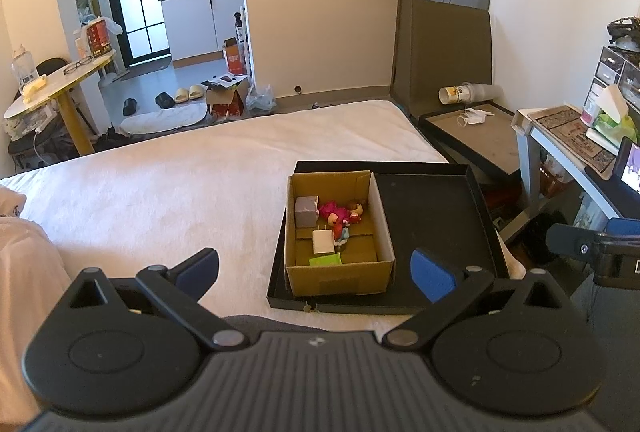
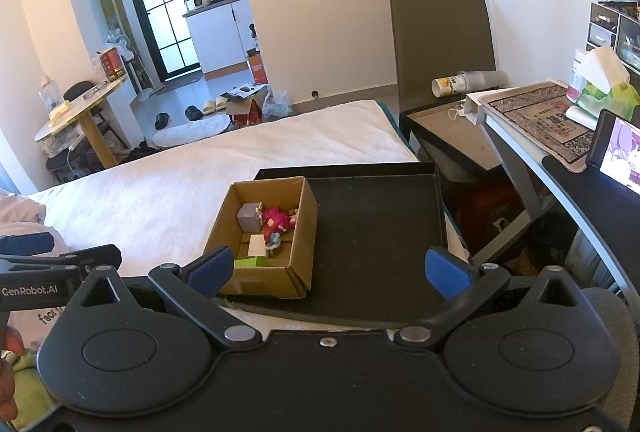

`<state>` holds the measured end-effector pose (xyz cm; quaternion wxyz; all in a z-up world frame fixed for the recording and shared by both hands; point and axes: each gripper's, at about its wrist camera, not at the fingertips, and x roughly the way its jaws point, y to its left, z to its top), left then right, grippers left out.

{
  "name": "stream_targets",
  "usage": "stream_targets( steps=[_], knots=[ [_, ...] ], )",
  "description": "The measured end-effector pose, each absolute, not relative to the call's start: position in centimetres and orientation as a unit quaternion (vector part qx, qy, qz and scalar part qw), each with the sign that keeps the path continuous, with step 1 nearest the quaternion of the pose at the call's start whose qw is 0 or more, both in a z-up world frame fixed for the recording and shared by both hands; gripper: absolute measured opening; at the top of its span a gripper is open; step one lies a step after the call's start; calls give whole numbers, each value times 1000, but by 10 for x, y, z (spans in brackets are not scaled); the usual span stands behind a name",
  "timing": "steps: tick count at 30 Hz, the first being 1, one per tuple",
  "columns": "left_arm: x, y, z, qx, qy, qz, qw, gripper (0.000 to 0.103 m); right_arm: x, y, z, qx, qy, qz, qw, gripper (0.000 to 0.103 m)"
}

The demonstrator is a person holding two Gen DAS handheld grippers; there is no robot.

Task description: Organize rigid objects

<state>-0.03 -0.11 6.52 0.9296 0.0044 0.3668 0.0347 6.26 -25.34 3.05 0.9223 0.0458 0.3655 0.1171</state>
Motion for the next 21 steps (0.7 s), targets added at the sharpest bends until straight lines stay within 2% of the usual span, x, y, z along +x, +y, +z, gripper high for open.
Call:
stream_targets(
  steps=[21],
  knots=[
    [-3,0,61,-3,373,28,927,102,61,-252,31,43,366,117,922,103]
  ],
)
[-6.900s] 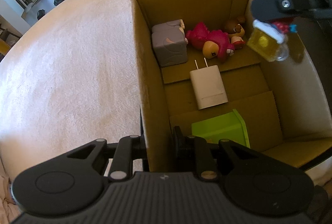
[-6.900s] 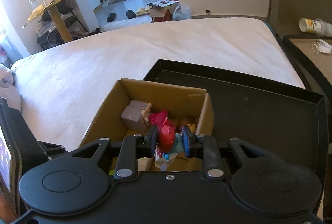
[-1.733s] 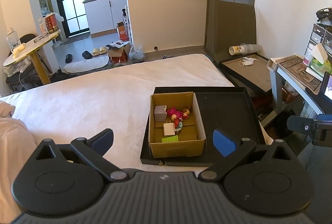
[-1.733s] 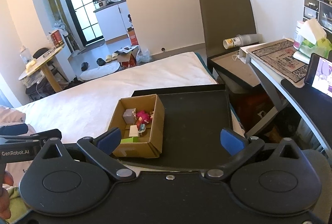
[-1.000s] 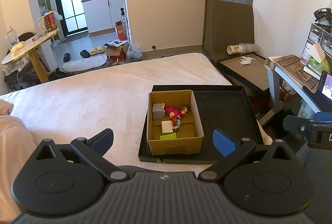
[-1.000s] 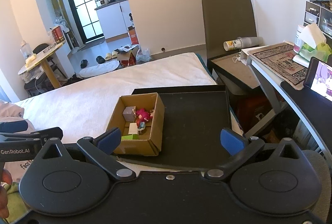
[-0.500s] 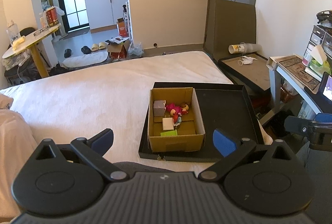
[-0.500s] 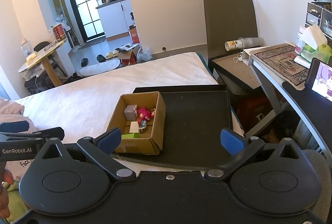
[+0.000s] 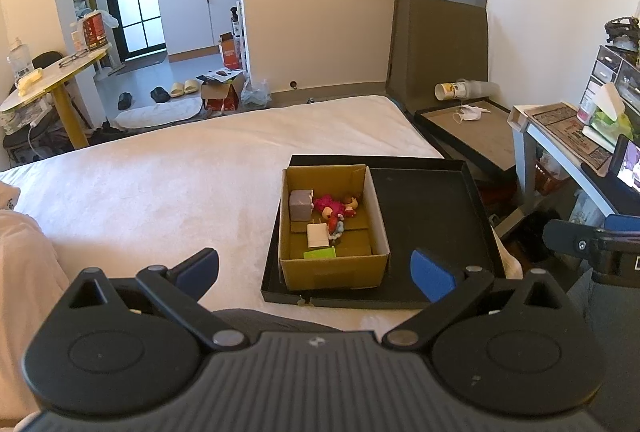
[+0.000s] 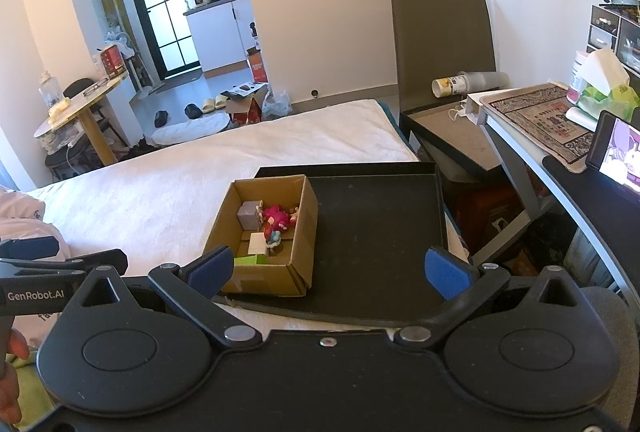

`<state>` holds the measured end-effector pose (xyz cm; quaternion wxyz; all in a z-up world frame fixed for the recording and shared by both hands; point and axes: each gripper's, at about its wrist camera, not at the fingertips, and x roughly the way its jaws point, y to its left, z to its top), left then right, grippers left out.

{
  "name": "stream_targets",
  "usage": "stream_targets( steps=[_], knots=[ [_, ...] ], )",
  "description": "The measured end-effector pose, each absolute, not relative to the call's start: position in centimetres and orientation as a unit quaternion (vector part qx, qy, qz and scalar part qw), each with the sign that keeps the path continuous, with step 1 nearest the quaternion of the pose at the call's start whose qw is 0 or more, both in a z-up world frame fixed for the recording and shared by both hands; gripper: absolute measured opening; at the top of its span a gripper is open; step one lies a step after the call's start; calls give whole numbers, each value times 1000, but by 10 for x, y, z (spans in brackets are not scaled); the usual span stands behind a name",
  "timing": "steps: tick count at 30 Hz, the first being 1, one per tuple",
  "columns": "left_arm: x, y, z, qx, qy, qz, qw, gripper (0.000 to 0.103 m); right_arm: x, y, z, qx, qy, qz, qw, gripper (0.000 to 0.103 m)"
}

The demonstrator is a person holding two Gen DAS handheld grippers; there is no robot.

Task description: Organize rigid objects

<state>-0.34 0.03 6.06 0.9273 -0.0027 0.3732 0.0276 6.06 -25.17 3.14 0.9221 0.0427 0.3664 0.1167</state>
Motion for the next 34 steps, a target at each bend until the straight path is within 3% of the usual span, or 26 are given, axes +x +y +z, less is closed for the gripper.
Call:
stream_targets(
  steps=[34],
  knots=[
    [1,-5,54,3,377,16,926,102,62,-254,27,38,372,111,921,103]
  ],
)
